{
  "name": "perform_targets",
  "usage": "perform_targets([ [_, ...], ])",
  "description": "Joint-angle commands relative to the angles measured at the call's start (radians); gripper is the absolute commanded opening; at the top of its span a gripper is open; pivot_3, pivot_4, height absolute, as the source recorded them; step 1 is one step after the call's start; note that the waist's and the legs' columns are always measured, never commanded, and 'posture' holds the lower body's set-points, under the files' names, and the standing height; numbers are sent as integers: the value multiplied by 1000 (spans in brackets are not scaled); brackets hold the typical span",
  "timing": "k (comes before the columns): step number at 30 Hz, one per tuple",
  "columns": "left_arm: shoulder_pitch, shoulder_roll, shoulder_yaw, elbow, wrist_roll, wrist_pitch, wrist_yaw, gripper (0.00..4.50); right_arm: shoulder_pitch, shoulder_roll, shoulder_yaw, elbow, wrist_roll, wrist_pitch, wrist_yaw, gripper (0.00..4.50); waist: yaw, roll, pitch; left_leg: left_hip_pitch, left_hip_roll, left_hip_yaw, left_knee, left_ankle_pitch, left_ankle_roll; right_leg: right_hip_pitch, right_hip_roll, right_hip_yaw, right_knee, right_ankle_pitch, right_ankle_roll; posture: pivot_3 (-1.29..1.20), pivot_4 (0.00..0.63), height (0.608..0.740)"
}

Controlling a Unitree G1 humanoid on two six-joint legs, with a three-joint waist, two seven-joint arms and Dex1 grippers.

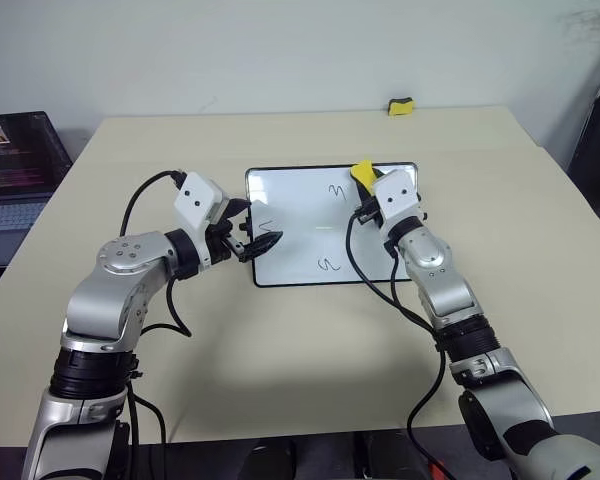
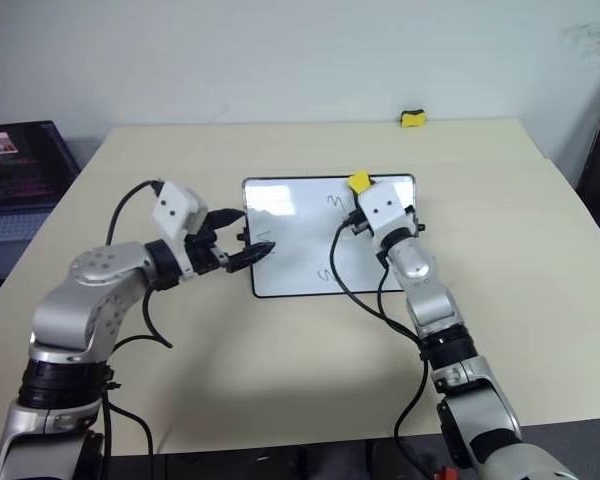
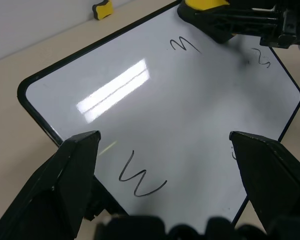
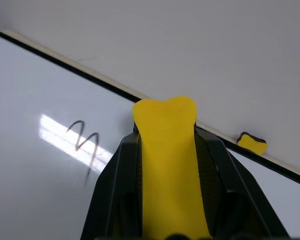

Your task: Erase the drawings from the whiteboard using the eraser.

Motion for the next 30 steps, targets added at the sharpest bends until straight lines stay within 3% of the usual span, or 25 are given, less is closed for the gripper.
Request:
perform_targets([
  [1,-23,7,10,-31,-13,-4,-12,4500,-6,8,60,-36,-40,42,59,1102,-4,0,0,0,0,0,0,0,0,0,0,0,0,0,0,0,150,740],
  [10,-31,3,6,-14,-6,-13,-18,4500,33,-6,160,-97,-77,166,212,1102,-10,-1,-1,2,0,-1,2,0,0,0,0,0,6,0,0,0,150,740],
  [21,-20,3,17,12,2,-22,-10,4500,-32,24,25,-92,-77,-21,17,1101,-11,-1,-1,1,0,-2,1,1,-1,-2,0,0,6,0,-1,0,150,740],
  [30,-12,0,16,7,1,-21,-9,4500,-50,45,69,-21,-89,76,67,1091,-11,-1,-1,1,0,-2,1,1,-1,-2,0,1,6,0,-1,0,150,740],
])
